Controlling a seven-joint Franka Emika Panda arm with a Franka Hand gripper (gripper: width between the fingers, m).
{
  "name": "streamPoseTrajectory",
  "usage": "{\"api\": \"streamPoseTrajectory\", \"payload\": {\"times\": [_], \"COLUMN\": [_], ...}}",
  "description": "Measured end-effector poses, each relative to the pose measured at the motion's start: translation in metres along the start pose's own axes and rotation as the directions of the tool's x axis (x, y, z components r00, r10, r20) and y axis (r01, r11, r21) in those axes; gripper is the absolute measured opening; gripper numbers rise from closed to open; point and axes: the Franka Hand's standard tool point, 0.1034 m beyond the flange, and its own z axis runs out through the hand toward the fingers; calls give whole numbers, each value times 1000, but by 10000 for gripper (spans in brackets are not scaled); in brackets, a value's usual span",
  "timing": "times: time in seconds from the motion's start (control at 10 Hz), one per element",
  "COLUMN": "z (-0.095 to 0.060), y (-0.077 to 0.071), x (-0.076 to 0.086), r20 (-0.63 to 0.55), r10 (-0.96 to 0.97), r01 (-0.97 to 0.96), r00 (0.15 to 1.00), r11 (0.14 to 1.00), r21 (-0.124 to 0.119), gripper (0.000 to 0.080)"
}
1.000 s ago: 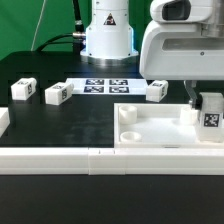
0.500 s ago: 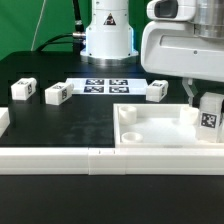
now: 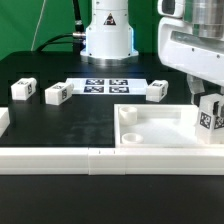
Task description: Assemble one leg
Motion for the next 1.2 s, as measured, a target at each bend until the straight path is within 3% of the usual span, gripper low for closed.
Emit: {"api": "streamPoseTrajectory", "payload": {"times": [0.5,0.8,0.9,1.0,1.1,1.2], "z": [-1,-1,0,0,0,0], "y": [0,0,0,0,0,0], "x": [1,1,1,1,1,1], "r20": [14,22,22,23,23,23], "r10": [418,482,465,425,377,303], "r01": [-418,-482,-465,-425,-377,-303], "r00": [908,876,885,905,926,953], "r11": [908,876,885,905,926,953], "r21": [0,-3,-3,-2,0,1], "gripper": [291,291,388,388,569,632]}}
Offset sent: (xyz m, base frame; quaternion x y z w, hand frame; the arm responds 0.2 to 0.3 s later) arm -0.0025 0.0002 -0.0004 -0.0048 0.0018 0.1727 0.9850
